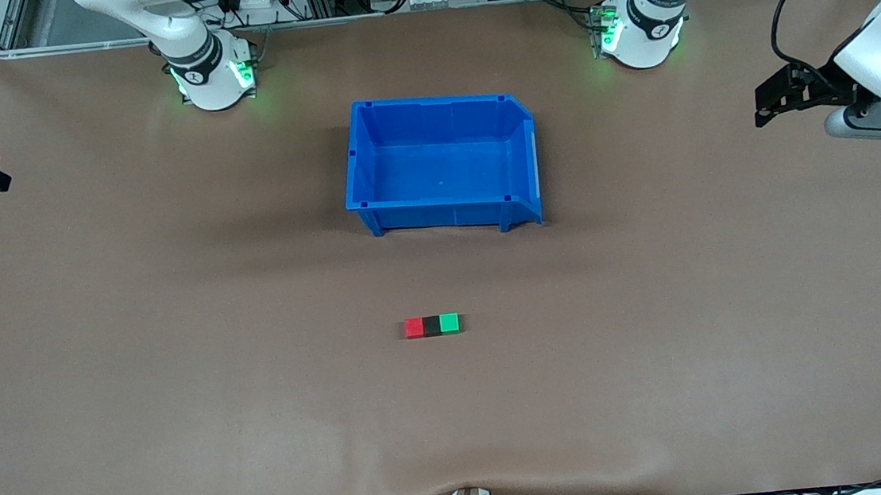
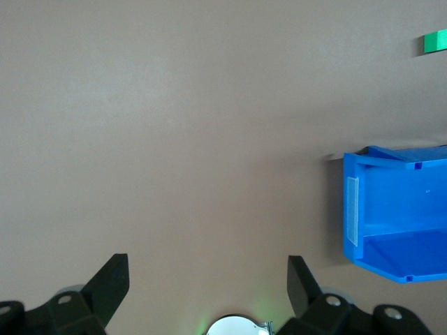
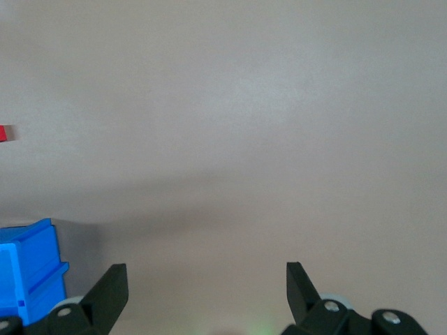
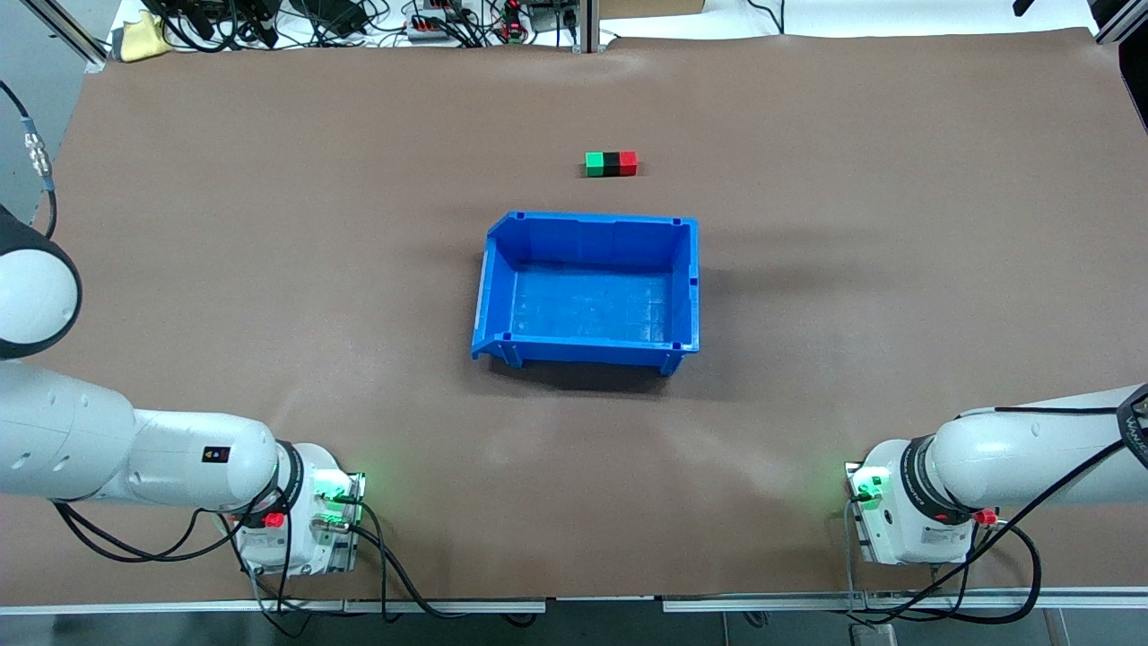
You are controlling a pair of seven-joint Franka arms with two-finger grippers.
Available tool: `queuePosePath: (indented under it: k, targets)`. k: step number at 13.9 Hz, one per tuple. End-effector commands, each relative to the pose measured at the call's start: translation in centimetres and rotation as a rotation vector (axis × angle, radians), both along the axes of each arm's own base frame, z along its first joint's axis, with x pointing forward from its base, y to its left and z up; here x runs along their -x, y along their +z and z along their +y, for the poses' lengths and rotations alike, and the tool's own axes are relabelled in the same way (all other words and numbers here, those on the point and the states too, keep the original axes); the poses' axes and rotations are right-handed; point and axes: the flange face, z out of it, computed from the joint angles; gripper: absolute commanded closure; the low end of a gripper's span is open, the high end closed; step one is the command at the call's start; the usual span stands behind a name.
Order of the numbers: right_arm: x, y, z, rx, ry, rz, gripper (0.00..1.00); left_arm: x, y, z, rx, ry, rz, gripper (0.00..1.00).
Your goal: Attach green and red cubes to black cube
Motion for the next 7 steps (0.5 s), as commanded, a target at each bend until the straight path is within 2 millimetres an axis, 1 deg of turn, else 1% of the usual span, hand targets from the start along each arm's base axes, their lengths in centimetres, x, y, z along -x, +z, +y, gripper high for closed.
queuePosePath:
  k: [1,7]
  targets:
    - [-0.12,0.43,0.03,-0.013,0.004,-0.002,0.0,0.25,0.64,0.18,-0.002,-0.02,0.005,0.0]
    - [-0.22,0.27,0.05,-0.014,0.005,0.0,0.0,0.18,0.58,0.17,-0.023,-0.023,0.002,0.0]
